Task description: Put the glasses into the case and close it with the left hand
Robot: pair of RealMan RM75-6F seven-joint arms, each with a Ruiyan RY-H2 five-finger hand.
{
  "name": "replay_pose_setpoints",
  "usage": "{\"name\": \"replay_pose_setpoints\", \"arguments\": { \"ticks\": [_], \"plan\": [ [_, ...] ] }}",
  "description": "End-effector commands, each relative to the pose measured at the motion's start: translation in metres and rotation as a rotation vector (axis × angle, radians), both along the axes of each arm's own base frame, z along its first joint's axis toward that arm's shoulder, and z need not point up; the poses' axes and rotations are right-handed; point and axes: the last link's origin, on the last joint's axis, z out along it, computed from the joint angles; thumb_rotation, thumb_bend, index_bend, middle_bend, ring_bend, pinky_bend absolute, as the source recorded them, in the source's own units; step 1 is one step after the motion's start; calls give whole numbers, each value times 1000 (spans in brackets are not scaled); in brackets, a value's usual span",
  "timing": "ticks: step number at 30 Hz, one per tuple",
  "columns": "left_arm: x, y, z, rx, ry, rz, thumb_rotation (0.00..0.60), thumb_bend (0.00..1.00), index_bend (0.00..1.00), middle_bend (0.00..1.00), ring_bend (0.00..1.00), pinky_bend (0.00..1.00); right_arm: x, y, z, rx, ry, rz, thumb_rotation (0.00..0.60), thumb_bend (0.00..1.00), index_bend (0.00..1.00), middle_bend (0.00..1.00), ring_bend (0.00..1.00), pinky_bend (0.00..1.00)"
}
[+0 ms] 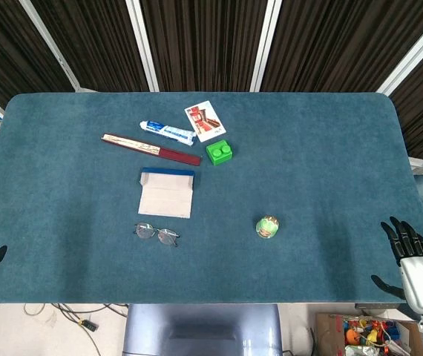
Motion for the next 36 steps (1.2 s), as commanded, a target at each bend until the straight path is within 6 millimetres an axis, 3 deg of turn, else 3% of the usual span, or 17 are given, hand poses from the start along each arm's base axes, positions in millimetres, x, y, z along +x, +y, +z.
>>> {"name": "replay_pose_setpoints", "arguments": {
  "ticks": [1,29,36],
  "plan": [
    [0,0,0,0,-1,1,600,210,69,0,0,0,0,0,0,3,-3,-4,600,90,0,0,3,169],
    [1,1,-1,-23,24,-26,600,210,67,0,0,0,-1,0,1,25,-18,-42,600,93,0,0,3,169],
    [10,10,-13,-85,76,-103,600,210,67,0,0,0,-1,0,1,31,-25,-46,600,92,0,0,3,169]
  ]
}}
